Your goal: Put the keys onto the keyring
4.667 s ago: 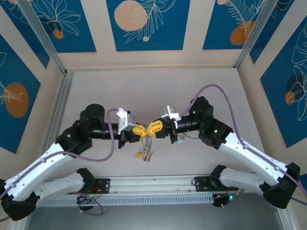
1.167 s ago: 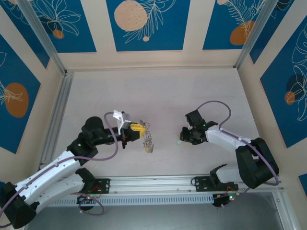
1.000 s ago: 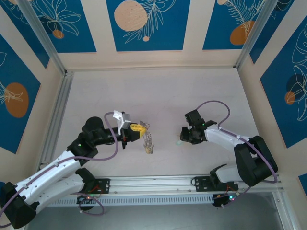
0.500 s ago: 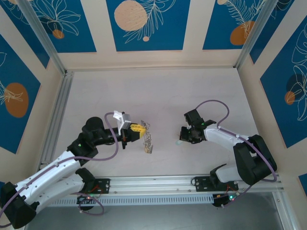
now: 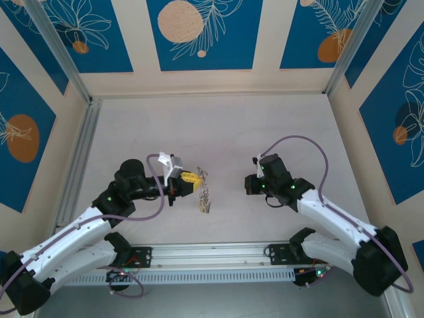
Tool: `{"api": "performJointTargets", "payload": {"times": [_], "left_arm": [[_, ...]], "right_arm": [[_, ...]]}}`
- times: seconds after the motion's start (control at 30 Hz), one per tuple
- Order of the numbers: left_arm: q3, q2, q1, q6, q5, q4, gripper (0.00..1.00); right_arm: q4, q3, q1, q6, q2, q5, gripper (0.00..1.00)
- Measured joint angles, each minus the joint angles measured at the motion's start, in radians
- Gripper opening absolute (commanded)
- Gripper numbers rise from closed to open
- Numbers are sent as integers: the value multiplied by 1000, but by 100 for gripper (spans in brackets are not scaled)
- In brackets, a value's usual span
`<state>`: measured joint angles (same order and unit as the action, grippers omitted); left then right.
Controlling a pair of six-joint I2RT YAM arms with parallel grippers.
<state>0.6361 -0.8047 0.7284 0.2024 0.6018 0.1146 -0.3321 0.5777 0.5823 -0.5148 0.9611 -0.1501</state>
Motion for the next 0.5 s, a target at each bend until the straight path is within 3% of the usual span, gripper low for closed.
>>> {"api": "performJointTargets", "payload": {"times": [0.17,0.3,0.5], "left_arm": [[65,-4,0,-22,40,-72,0],[128,-9,0,-60,116,-133,0],[236,-45,0,-119,270,-208,0]], "right_arm": [[41,-4,97,144,-191,31,0],[72,-1,169,278,-316,128,0],[78,87,230,412,-362,313,0]]}}
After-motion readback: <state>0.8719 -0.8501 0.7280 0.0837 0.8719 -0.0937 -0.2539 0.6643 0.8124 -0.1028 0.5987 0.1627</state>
